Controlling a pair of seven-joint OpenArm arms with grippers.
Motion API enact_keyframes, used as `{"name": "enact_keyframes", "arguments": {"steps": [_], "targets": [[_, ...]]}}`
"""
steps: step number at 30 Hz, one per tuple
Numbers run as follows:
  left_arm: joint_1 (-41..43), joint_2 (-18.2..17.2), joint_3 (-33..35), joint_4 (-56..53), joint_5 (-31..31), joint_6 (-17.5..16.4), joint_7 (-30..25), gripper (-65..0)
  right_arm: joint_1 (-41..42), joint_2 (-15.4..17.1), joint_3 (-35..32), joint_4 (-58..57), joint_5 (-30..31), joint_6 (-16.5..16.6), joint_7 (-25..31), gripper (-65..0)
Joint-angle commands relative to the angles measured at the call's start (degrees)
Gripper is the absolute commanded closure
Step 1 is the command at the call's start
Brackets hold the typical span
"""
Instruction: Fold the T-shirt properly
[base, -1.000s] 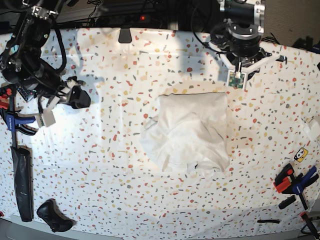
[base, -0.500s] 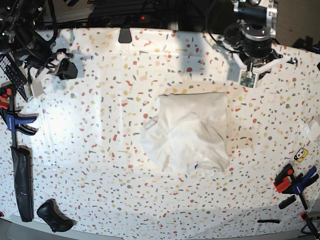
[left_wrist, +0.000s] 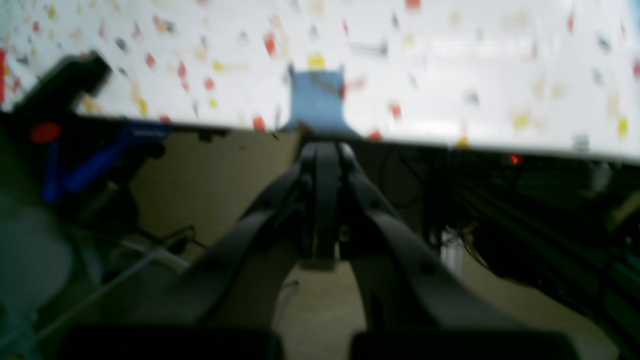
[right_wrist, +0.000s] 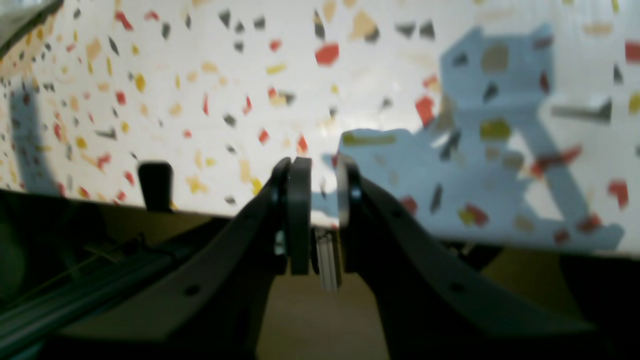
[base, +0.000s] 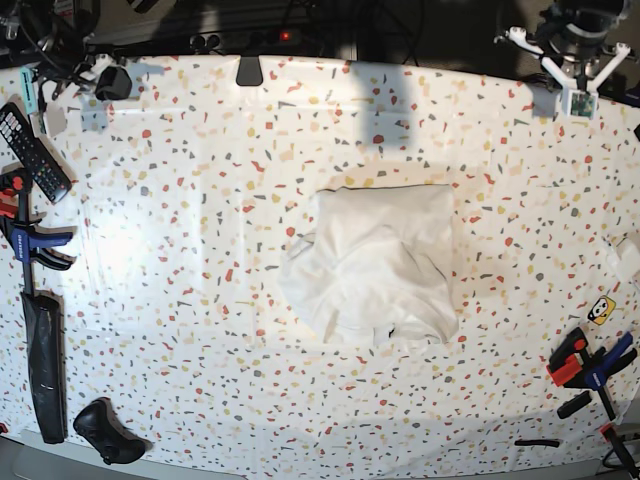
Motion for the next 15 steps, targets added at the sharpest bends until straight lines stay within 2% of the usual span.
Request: {"name": "enact_keyframes", "arguments": {"steps": [1, 4, 7, 12, 15], "targets": [[2.3, -0.2, -0.3, 0.9, -0.5, 0.0, -2.6, 0.0, -1.7, 0.6, 0.5, 1.0, 1.0, 0.3, 0.8, -9.2], [7.8, -0.2, -0.3, 0.9, -4.5, 0.0, -8.0, 0.0, -5.2, 0.1, 0.5, 1.0, 1.0, 0.3, 0.8, -9.2], [11.5, -0.2, -0.3, -0.7, -5.7, -0.1, -11.1, 0.0, -8.3, -0.7, 0.5, 1.0, 1.0, 0.3, 0.8, -9.2], [11.7, 0.1, -0.3, -9.5, -5.8, 0.0, -14.9, 0.0, -10.9, -3.8, 0.4, 0.8, 0.7, 0.3, 1.3, -9.2], [11.2, 0.1, -0.3, -16.0, -6.4, 0.0, -17.5, 0.0, -11.0, -6.8, 0.4, 0.3, -3.5, 0.3, 1.4, -9.2]]}}
